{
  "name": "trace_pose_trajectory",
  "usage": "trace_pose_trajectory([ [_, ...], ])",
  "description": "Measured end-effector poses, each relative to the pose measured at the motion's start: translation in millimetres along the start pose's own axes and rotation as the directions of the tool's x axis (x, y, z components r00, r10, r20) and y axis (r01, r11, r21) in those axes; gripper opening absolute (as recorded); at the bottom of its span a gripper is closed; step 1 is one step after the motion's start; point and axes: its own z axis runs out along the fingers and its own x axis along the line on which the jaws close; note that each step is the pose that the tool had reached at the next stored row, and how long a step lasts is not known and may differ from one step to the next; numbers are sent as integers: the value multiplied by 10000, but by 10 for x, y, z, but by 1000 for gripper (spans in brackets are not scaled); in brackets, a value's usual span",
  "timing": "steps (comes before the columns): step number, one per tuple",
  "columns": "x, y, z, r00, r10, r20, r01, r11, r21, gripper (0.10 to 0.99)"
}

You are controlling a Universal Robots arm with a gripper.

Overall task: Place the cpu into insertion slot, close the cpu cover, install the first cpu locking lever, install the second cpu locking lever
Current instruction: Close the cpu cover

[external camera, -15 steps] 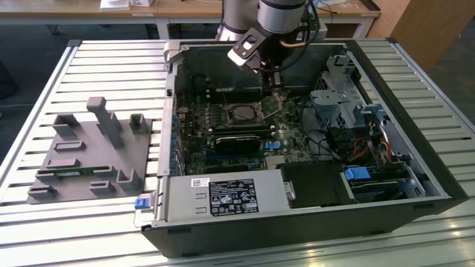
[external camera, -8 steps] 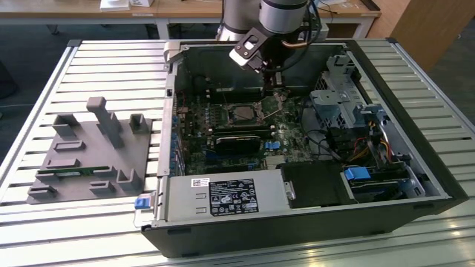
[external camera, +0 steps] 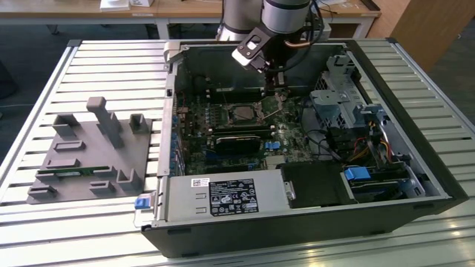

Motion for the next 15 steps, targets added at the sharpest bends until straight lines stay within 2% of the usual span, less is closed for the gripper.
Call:
trace_pose_trajectory([
  [15, -1, 95, 3, 10000, 0, 0, 0, 10000, 0, 106],
])
